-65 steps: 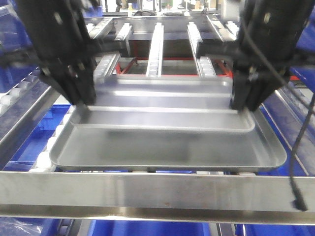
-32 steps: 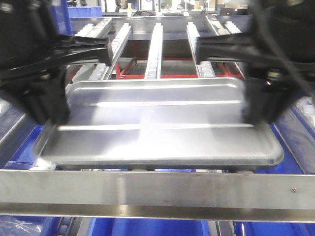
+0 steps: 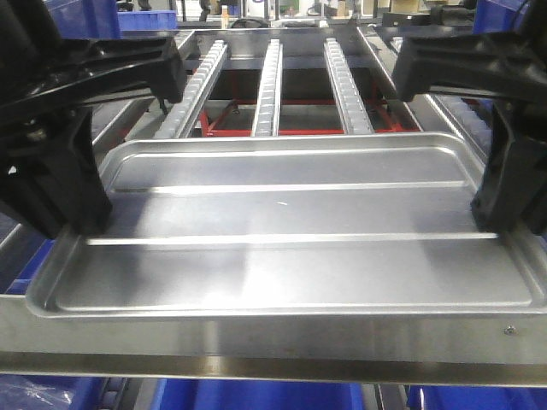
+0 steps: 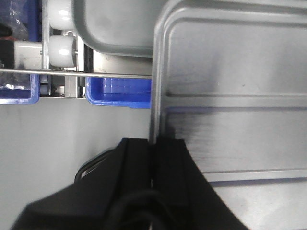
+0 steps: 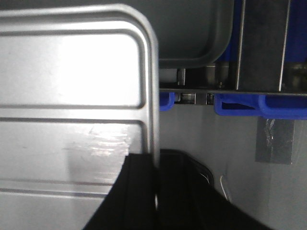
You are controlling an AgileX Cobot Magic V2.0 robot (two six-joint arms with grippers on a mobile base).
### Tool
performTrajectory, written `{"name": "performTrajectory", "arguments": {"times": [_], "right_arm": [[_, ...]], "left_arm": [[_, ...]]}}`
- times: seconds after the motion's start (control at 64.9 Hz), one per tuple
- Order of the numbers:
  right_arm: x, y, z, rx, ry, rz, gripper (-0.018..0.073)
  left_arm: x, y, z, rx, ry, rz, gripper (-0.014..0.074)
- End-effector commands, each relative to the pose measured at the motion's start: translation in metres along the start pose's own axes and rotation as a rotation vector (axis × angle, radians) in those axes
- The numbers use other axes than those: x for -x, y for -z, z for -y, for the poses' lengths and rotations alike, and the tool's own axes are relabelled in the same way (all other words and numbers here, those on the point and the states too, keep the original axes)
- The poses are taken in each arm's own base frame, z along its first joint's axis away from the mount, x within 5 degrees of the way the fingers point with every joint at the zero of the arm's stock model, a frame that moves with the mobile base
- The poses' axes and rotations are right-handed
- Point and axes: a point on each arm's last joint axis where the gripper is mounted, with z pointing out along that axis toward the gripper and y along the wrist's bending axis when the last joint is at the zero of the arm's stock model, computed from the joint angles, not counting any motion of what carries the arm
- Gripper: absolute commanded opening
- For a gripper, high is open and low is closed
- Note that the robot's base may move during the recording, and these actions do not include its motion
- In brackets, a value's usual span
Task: Grab silver tray and place in blue box
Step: 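Lift the tray with both grippers and pull it toward the robot, then hold the tray level in both grippers while the base turns away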
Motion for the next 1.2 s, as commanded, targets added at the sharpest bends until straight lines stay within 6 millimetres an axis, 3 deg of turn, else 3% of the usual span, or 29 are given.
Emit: {"name": "performTrajectory", "arguments": {"times": [0.0, 1.186], "right_arm": [[0.0078, 0.0115, 0.0026, -0.003, 0.023, 0.070, 0.0059], [0.0073, 0.0115, 0.0034, -0.011, 0.022, 0.065, 0.0059]], "left_arm": [[0.0053, 0.0132, -0.0021, 0.003, -0.020, 0.051, -0.0104], [0.0055, 0.0132, -0.0020, 0.002, -0.021, 0.053, -0.0104]]}}
